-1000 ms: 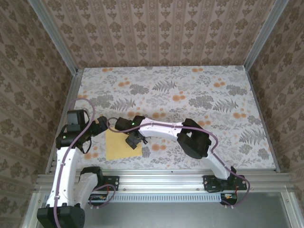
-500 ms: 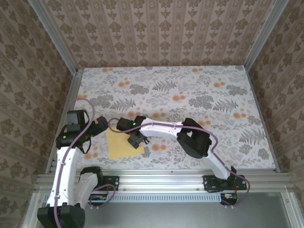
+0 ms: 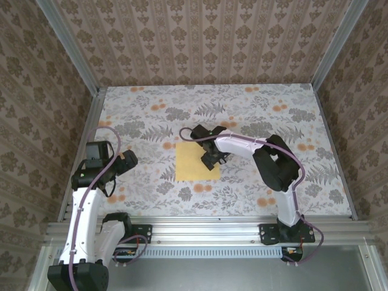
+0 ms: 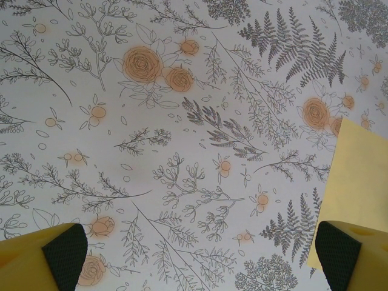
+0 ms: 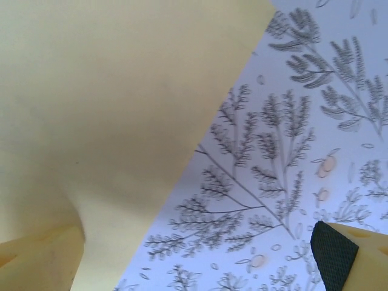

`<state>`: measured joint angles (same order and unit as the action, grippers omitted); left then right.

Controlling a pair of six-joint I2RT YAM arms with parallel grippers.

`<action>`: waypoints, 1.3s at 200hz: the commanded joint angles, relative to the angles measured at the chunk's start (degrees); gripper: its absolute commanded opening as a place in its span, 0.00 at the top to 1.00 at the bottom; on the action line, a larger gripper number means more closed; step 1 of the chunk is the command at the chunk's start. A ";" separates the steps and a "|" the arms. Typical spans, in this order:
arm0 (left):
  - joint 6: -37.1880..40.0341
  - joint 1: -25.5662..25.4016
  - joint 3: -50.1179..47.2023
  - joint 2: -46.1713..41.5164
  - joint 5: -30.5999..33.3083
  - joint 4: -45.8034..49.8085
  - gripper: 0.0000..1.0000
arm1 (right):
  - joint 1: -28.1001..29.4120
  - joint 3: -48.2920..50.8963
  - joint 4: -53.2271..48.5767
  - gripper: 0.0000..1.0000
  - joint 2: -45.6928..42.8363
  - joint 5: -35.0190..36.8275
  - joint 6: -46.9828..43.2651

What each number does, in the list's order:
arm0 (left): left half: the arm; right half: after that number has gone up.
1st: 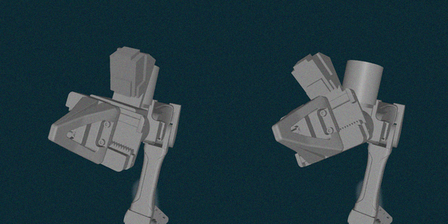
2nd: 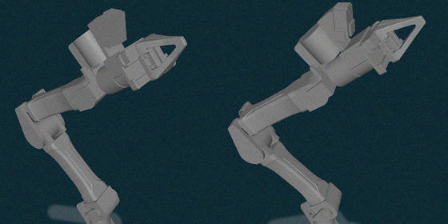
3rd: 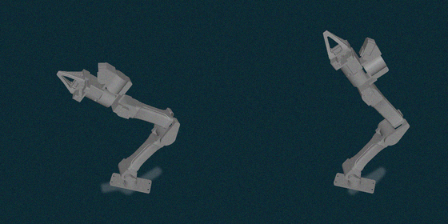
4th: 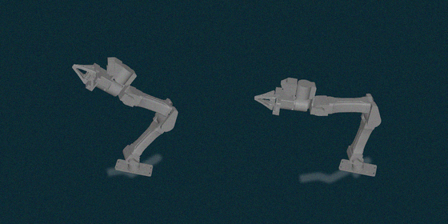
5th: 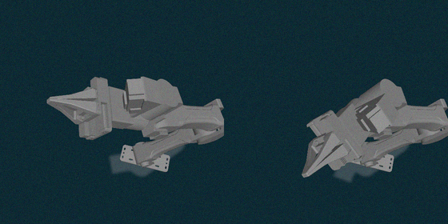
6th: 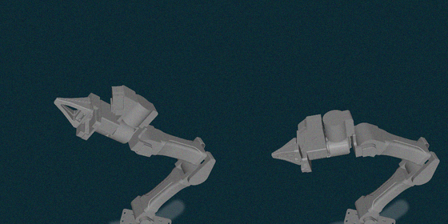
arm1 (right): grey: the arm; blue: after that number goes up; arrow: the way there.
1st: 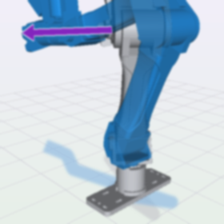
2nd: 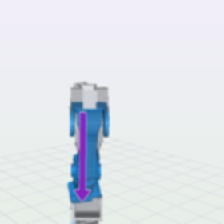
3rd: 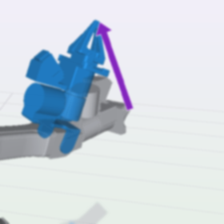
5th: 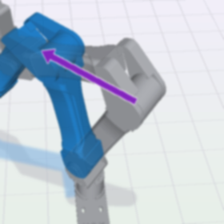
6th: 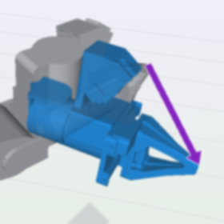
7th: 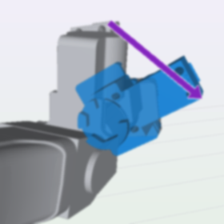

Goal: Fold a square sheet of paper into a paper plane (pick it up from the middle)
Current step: Move the square sheet of paper to the center of the table, then fold the square sheet of paper in half at the center of the table.

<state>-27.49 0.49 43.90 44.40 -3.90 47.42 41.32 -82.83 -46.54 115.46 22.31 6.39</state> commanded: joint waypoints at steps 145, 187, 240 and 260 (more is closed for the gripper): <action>-1.25 0.55 -0.48 -0.02 -0.92 -0.03 0.00 | 6.20 -13.92 -5.24 0.00 6.15 -8.92 37.37; -1.26 0.52 -0.79 0.16 -1.35 -0.53 0.00 | 5.92 -14.30 -3.78 0.00 8.90 -10.98 38.95; -1.35 0.54 -0.92 0.24 -1.53 -0.75 0.00 | 5.35 -13.73 -3.20 0.00 11.55 -11.81 40.10; -1.34 0.56 -0.91 0.25 -1.59 -0.75 0.00 | 5.19 -12.06 -2.51 0.00 12.53 -12.82 40.53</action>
<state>-28.14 0.49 43.51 44.62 -4.75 47.09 46.96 -96.07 -49.25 125.54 10.96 45.19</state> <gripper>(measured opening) 0.999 0.998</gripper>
